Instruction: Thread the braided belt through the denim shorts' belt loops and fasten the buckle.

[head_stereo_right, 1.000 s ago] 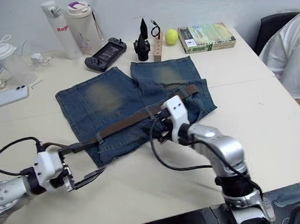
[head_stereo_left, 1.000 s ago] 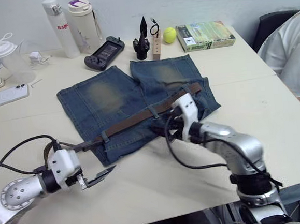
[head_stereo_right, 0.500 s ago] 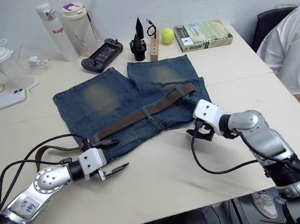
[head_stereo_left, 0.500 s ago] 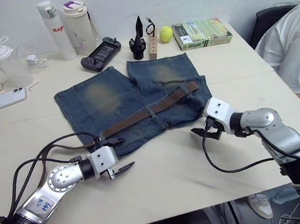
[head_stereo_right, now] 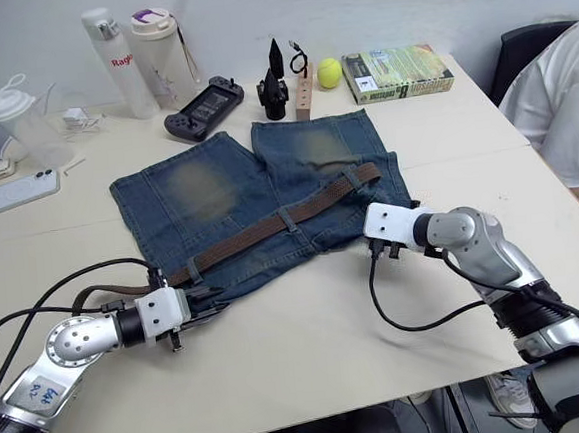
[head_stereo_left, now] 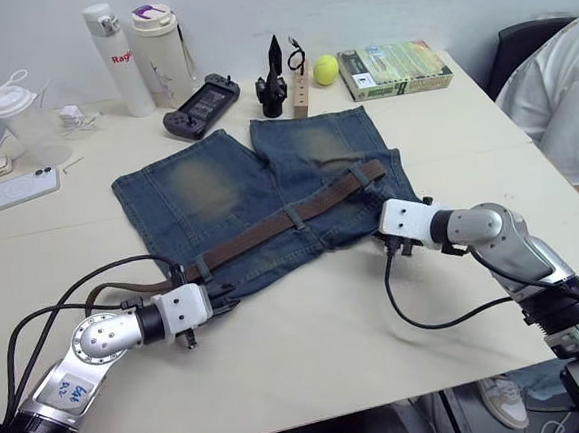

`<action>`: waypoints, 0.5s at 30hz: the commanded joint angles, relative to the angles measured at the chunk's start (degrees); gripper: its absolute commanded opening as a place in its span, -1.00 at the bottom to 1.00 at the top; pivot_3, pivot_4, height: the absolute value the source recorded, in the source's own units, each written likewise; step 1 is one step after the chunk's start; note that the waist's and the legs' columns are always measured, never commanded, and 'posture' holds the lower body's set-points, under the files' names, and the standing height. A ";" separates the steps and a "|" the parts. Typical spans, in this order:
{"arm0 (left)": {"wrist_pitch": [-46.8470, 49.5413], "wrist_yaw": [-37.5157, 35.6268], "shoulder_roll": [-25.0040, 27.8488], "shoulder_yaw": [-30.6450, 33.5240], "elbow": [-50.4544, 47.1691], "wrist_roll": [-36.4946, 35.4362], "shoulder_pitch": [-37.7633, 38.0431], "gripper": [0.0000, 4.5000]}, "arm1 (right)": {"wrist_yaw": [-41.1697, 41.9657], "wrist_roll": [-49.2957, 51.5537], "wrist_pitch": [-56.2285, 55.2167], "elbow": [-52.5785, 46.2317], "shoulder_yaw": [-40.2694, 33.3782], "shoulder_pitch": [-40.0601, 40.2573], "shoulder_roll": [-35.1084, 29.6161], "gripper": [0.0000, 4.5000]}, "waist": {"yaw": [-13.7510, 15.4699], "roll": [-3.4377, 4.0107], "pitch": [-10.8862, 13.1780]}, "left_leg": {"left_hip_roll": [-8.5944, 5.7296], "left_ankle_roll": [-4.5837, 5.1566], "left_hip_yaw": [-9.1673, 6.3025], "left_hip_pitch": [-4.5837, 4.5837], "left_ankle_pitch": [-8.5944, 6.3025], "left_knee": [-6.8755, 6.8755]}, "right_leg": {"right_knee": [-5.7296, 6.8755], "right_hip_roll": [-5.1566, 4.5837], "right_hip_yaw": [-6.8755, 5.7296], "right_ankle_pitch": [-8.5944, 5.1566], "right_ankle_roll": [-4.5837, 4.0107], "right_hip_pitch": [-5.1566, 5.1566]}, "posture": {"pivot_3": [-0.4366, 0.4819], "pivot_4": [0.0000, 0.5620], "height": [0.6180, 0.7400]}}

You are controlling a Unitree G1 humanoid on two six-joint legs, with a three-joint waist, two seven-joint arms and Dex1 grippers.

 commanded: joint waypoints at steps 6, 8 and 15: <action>-22.77 -5.40 1.47 -0.32 34.52 17.58 -16.05 -0.37 | 6.88 6.73 18.14 -13.82 -1.50 7.95 4.41 -0.99 | 0.46 0.16 -0.20 | 0.03 -0.05 -0.28 0.13 -0.01 -0.02 | 0.01 -0.01 -0.11 0.02 -0.05 0.32 | -0.05 -0.47 0.67; -27.20 -4.23 0.94 -1.61 43.16 21.27 -21.82 -0.37 | 6.74 8.28 22.97 -18.20 -1.45 8.26 6.85 -0.99 | 0.48 0.12 -0.27 | 0.04 -0.09 -0.33 0.17 0.01 0.01 | -0.02 0.02 -0.18 -0.01 -0.11 0.33 | -0.05 -0.47 0.67; -35.57 -1.86 -0.95 -4.48 59.92 28.54 -33.13 -0.37 | 1.83 6.71 34.89 -24.88 0.98 6.68 13.07 -0.99 | -0.09 0.18 -0.43 | 0.06 -0.12 -0.26 0.15 0.03 -0.08 | 0.44 0.05 -0.26 0.00 -0.18 0.10 | -0.05 -0.47 0.67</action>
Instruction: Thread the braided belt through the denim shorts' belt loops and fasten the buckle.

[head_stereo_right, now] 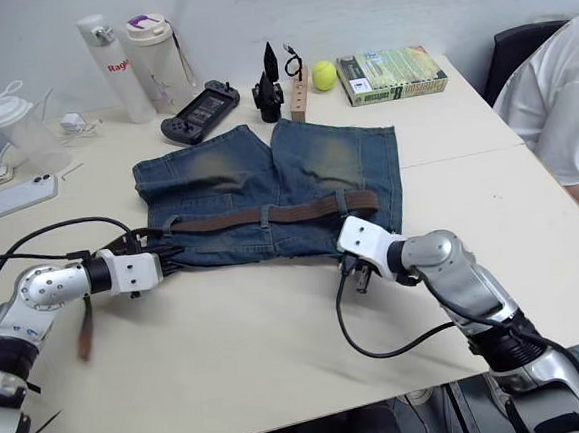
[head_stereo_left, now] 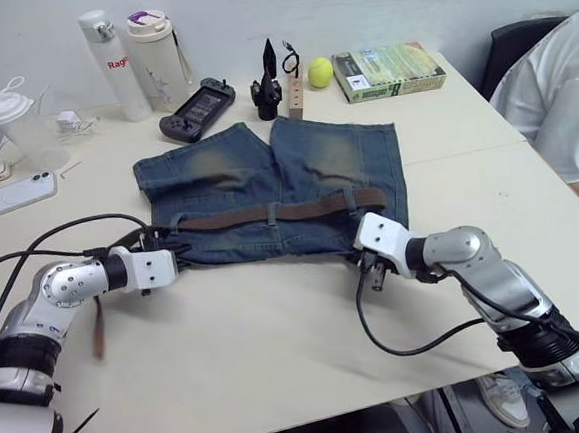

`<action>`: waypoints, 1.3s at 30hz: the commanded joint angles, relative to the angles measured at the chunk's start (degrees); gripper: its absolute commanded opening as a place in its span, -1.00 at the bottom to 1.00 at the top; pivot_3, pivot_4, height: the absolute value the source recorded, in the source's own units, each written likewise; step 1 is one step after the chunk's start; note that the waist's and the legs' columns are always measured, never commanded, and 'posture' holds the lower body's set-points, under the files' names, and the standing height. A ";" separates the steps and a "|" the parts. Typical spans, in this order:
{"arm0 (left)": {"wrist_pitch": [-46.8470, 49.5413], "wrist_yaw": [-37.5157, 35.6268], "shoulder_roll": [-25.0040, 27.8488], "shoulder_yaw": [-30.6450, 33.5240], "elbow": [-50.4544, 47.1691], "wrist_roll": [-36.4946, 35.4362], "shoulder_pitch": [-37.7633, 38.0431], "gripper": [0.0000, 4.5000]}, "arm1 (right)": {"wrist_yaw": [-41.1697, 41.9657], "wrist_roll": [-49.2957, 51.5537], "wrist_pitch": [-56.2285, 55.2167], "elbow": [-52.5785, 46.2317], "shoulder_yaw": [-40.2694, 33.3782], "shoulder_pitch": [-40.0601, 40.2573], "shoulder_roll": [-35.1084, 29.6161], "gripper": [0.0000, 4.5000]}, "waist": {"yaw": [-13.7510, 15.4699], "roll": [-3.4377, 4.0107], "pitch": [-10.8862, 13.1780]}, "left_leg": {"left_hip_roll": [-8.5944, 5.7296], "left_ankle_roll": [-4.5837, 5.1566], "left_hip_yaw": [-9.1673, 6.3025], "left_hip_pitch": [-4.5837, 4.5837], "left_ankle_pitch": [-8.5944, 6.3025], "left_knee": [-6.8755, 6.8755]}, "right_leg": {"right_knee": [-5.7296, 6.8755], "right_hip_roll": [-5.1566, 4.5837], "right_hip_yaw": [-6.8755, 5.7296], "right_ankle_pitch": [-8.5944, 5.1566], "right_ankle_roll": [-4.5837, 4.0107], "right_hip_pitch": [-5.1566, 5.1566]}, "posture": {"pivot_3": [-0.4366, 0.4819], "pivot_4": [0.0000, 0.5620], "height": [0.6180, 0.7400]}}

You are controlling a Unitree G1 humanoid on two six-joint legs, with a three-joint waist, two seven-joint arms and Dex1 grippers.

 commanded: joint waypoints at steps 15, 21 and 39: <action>3.68 -19.11 -4.81 5.23 -2.08 -13.02 3.26 0.50 | -2.09 -3.59 -2.88 4.69 2.17 -0.84 -2.72 -1.00 | 0.15 -0.16 -0.12 | -0.14 0.16 0.21 -0.12 -0.01 0.14 | 0.09 -0.06 -0.01 0.01 0.03 -0.16 | -0.05 -0.47 0.67; 26.22 -28.05 -3.15 10.21 -19.40 -27.21 6.75 1.00 | 1.80 1.72 -4.17 1.95 -2.11 -1.28 -4.90 -0.28 | 0.19 -0.20 -0.01 | -0.17 0.22 0.19 -0.17 -0.04 0.18 | 0.06 -0.04 0.00 0.03 0.06 -0.14 | -0.05 -0.47 0.67; 43.71 -26.83 -7.70 10.44 25.04 -14.76 -27.59 1.00 | 4.77 8.56 -0.19 43.87 -8.50 -32.55 3.34 0.74 | -0.27 -0.29 0.53 | -0.16 0.32 -0.05 -1.21 -0.01 0.81 | 0.20 0.13 -0.54 0.03 0.08 -0.72 | -0.05 -0.47 0.67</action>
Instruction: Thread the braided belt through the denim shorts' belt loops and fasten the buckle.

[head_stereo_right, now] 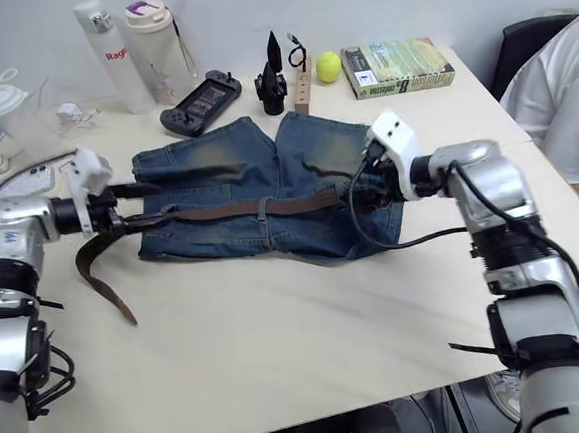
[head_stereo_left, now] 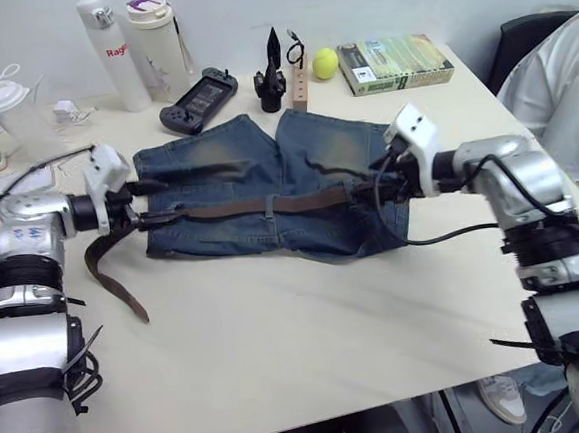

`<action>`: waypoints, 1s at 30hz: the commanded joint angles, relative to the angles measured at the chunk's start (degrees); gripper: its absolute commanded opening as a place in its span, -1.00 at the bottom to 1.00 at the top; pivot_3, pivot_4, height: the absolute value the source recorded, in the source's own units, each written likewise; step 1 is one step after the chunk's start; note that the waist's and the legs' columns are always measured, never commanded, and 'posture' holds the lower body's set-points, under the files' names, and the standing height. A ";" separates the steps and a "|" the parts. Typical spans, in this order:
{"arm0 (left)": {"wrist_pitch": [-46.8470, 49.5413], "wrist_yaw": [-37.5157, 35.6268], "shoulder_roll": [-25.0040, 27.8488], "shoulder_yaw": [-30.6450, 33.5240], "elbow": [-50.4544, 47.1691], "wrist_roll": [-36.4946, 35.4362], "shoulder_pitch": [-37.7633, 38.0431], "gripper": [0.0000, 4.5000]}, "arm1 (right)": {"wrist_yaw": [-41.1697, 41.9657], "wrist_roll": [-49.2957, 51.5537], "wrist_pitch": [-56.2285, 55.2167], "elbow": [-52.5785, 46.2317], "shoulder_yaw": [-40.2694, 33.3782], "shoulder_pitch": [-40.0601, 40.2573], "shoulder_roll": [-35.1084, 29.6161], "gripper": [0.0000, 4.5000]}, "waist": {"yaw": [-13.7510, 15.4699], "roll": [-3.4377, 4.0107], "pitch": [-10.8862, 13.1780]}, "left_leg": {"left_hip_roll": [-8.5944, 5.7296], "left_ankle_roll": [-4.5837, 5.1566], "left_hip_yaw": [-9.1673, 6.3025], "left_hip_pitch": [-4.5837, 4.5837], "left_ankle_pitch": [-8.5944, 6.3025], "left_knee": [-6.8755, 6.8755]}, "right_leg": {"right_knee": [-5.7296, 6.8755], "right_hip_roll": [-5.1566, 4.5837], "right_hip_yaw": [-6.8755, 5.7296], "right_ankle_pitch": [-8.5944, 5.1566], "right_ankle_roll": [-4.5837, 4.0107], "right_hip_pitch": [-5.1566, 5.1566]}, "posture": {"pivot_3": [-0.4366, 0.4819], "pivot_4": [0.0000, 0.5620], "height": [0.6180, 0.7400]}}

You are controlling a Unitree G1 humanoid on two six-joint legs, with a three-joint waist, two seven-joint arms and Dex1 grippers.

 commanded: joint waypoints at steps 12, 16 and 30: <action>-2.33 8.92 -3.62 0.17 8.29 10.62 -2.67 0.24 | 6.73 -4.01 -7.53 18.46 2.45 -6.97 5.72 -0.28 | -0.04 -0.02 0.04 | -0.02 0.01 -0.05 -0.01 0.01 0.10 | 0.24 -0.07 0.01 0.00 0.00 -0.05 | -0.05 -0.47 0.67; -2.72 8.69 -3.84 0.51 8.43 11.51 -2.72 -0.52 | 7.66 -4.89 -8.11 17.76 2.91 -6.27 5.47 -1.00 | -0.03 -0.02 0.04 | -0.02 0.01 -0.05 0.00 0.01 0.13 | 0.28 -0.08 0.01 0.00 0.00 -0.05 | -0.05 -0.47 0.67; -13.49 7.71 -3.36 2.48 5.76 11.48 -1.47 -0.87 | 5.15 -6.50 -13.10 11.25 0.51 -3.41 4.32 -0.99 | 0.05 -0.02 0.04 | -0.03 0.01 -0.06 0.00 0.01 0.15 | 0.32 -0.09 0.01 0.00 0.00 -0.05 | -0.05 -0.47 0.67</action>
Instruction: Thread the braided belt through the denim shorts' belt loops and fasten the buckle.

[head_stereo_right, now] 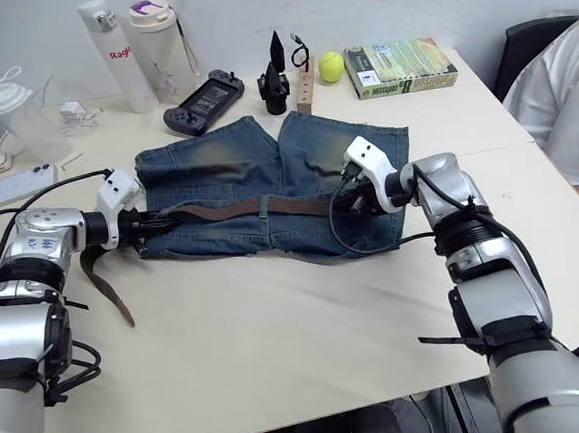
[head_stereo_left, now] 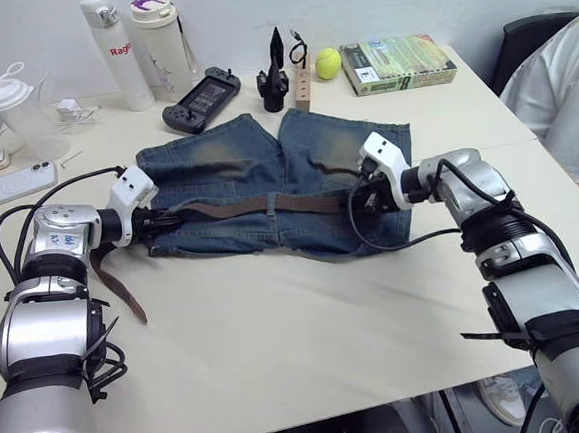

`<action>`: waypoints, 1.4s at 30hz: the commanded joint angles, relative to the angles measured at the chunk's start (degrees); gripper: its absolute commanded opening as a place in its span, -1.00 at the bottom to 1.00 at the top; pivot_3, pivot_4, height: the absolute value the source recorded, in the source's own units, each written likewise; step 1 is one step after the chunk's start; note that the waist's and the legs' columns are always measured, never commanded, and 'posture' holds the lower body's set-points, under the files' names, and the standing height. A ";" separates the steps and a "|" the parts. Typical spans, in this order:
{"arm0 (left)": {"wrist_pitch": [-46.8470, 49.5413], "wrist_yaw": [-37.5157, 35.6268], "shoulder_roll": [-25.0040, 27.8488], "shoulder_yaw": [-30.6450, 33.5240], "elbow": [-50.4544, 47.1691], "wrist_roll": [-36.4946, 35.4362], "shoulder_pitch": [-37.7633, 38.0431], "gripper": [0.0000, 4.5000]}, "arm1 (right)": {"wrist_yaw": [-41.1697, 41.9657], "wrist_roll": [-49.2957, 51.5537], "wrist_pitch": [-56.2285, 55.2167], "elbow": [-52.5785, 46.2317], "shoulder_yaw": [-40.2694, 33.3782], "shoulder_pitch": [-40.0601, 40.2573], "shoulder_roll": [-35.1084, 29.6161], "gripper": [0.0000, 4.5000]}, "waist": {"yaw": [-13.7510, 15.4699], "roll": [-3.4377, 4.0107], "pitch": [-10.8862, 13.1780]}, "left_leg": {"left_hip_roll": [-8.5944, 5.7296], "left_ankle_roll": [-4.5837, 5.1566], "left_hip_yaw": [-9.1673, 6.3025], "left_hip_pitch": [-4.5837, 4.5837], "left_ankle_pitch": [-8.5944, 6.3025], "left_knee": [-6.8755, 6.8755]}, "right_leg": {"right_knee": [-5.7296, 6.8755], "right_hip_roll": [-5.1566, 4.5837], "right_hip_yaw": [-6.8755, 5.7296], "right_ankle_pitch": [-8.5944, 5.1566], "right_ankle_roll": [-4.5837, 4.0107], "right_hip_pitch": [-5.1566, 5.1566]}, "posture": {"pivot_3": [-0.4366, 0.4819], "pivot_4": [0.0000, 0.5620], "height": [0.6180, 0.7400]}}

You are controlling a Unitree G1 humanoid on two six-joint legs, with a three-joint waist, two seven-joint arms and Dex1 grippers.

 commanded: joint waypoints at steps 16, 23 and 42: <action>1.12 -9.04 4.03 6.11 -2.71 -3.89 1.50 0.72 | -3.10 1.56 4.64 -21.27 -2.39 10.48 -2.70 -0.99 | -0.04 0.00 0.00 | -0.01 0.00 -0.02 -0.02 0.00 0.01 | 0.00 0.00 -0.12 0.00 0.00 -0.01 | -0.05 -0.47 0.67; 12.91 -9.92 4.81 8.03 -0.62 -4.57 -6.29 0.75 | -3.11 -0.16 1.67 -22.70 -0.68 11.50 -2.80 -0.99 | 0.01 -0.01 0.00 | -0.02 0.00 -0.03 -0.03 0.00 0.02 | 0.00 -0.02 -0.13 0.00 0.00 -0.02 | -0.05 -0.47 0.67; 15.33 -3.15 3.57 7.09 1.84 -0.33 -5.04 0.75 | -3.84 1.21 5.79 -39.49 -1.16 18.39 -6.54 -0.99 | 0.16 -0.02 0.01 | -0.01 0.00 -0.04 -0.02 0.00 0.02 | 0.01 -0.02 -0.15 0.00 0.00 -0.02 | -0.05 -0.47 0.67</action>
